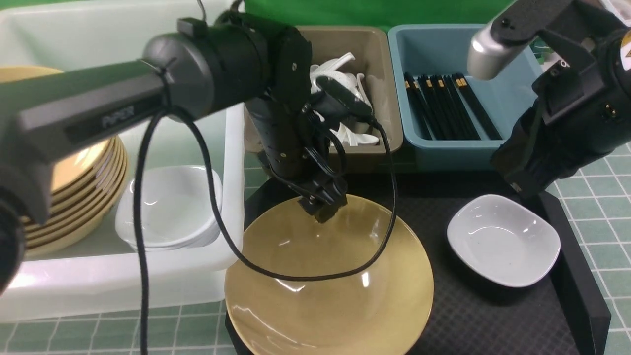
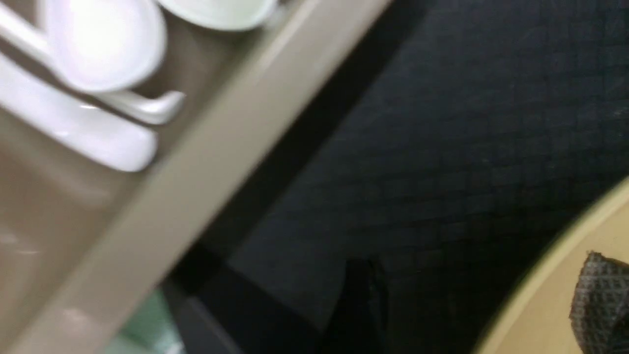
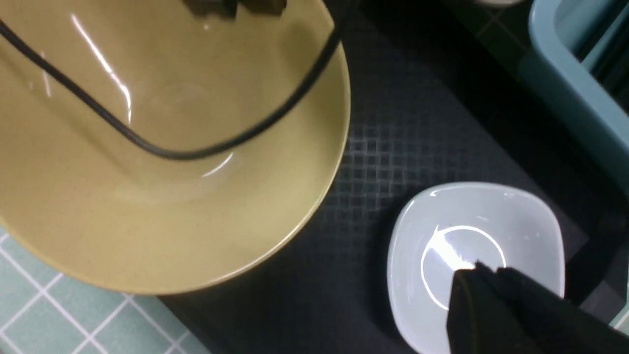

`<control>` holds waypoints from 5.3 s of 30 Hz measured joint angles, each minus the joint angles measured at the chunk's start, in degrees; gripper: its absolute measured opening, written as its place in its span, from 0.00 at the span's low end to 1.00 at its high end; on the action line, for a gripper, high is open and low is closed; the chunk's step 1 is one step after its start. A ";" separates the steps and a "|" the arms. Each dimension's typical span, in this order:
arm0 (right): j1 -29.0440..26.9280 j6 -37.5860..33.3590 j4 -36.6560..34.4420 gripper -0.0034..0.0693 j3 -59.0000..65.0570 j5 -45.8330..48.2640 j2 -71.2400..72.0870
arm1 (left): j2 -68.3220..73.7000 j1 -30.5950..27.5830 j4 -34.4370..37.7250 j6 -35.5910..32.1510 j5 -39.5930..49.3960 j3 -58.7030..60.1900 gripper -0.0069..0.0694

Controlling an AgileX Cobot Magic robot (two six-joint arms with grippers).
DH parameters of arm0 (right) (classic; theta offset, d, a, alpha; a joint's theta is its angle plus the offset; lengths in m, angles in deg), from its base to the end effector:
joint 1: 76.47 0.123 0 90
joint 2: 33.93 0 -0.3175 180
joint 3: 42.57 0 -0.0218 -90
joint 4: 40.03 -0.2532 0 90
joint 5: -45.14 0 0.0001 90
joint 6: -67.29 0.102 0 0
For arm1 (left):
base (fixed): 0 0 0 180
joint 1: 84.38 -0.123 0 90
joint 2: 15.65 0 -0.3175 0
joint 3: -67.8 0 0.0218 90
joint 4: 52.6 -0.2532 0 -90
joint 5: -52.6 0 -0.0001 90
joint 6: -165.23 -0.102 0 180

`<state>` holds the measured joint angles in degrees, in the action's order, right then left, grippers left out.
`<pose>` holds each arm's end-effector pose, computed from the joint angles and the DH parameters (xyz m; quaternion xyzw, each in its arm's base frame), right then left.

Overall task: On blue table put chopsticks spoon bowls plates into blue grey white boxes.
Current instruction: 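Grasp the large bowl on the tray by its rim, then place the tan bowl onto the bowl stack in the left bin with the left gripper, then grasp the small white bowl on the black tray by its rim with the left gripper, then place the white bowl into the white bin with the other dishes with the left gripper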

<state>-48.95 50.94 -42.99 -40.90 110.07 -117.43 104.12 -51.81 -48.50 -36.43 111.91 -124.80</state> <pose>0.2331 0.1268 0.3932 -0.3566 0.8976 0.0504 0.2542 0.3588 -0.2367 0.2457 0.4394 0.8900 -0.0437 0.1140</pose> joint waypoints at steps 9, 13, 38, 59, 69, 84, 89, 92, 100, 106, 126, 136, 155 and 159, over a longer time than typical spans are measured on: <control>0.00 -3.48 0.00 0.15 0.00 -1.77 0.00 | 2.47 -0.07 3.16 0.07 6.94 0.00 0.31; 0.06 -4.92 -0.24 0.14 0.00 -1.89 0.00 | 0.94 -0.07 7.35 2.67 8.10 -0.07 0.17; 23.44 -8.14 -0.08 0.11 -27.16 -6.49 -8.54 | -30.80 -33.69 23.25 7.65 11.38 0.04 0.10; 27.46 -12.44 -3.27 0.11 -44.61 -5.39 -27.35 | -30.87 -67.62 19.33 9.64 -0.76 12.02 0.10; 27.46 -14.21 -3.45 0.11 -44.62 -4.33 -27.35 | -25.62 -67.62 16.27 7.88 -3.22 12.72 0.27; 22.01 -14.26 -4.32 0.11 -44.67 3.85 -27.34 | -32.62 -67.40 10.53 13.29 0.12 6.95 0.93; 18.76 -12.74 -4.32 0.11 -44.34 7.08 -25.69 | -37.06 -59.22 13.65 13.79 1.50 4.64 0.92; 15.10 -10.56 -4.26 0.11 -41.32 7.16 -22.31 | -37.77 -46.42 15.08 12.73 2.35 4.98 0.87; 4.98 -5.19 -1.91 0.11 -20.97 7.16 -6.92 | -30.26 -16.93 15.14 12.71 1.18 7.04 0.85; -0.11 0.89 3.52 0.11 -1.61 6.55 8.16 | -19.48 -0.58 15.23 12.97 -6.85 6.81 0.85; -3.86 7.10 10.95 0.11 18.48 5.21 25.83 | 17.74 13.09 10.42 15.53 -10.53 -20.36 0.85; -3.86 7.10 10.95 0.11 18.87 4.52 25.83 | 23.43 14.96 10.26 17.05 -9.94 -26.09 0.58; -3.86 -1.49 -0.77 0.11 8.46 -1.09 23.87 | 7.49 8.94 -1.11 17.08 7.09 -32.43 0.10; -2.81 -7.37 -9.44 0.11 3.33 -1.22 18.31 | -2.54 2.32 -1.30 17.03 10.30 -29.96 0.10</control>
<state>-51.76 43.56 -52.43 -37.57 108.85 -99.13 101.57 -49.49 -49.80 -19.40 122.22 -154.76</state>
